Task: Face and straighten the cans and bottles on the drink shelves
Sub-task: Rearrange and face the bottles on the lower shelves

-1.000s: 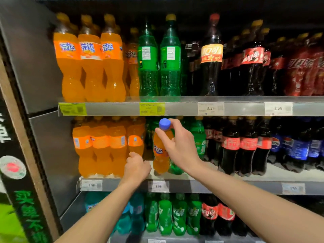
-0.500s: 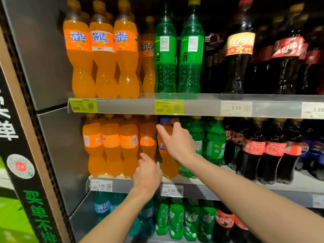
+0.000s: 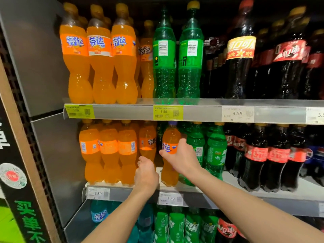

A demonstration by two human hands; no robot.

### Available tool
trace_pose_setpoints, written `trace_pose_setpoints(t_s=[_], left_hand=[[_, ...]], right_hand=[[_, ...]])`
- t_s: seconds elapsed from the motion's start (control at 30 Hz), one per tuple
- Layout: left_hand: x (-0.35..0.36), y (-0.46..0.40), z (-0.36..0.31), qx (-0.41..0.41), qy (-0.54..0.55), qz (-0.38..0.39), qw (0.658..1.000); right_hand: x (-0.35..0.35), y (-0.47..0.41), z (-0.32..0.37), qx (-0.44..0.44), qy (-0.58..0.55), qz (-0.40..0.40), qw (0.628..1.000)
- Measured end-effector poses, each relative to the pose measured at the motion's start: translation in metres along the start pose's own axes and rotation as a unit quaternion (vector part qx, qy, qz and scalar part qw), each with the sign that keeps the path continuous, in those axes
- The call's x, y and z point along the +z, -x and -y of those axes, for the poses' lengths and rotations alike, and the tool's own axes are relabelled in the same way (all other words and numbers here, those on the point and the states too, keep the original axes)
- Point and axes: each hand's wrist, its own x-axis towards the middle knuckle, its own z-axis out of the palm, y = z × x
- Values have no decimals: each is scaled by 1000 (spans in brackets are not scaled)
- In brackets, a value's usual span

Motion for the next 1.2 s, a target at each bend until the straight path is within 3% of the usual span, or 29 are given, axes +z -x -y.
trace_pose_setpoints(t_s=[0.27,0.47,0.63,0.87,1.2], left_hand=[[10,-26,-12,-31,83,26,996],[11,-29,-15,-32,97,50,994],[-4,-11,-8,-5,143,48,989],[-32,11,20,37,125,38,991],[-31,8,33,49,137,34,989]], right_hand=[[10,3,-5,-38,-5,-5,999],[8,-1,-13,-12,-19,-14,1000],[19,6,-21,18,-79,55,995],[47,9,-28,41,-121,38,991],[80,3,-13,-6,-145,64,987]])
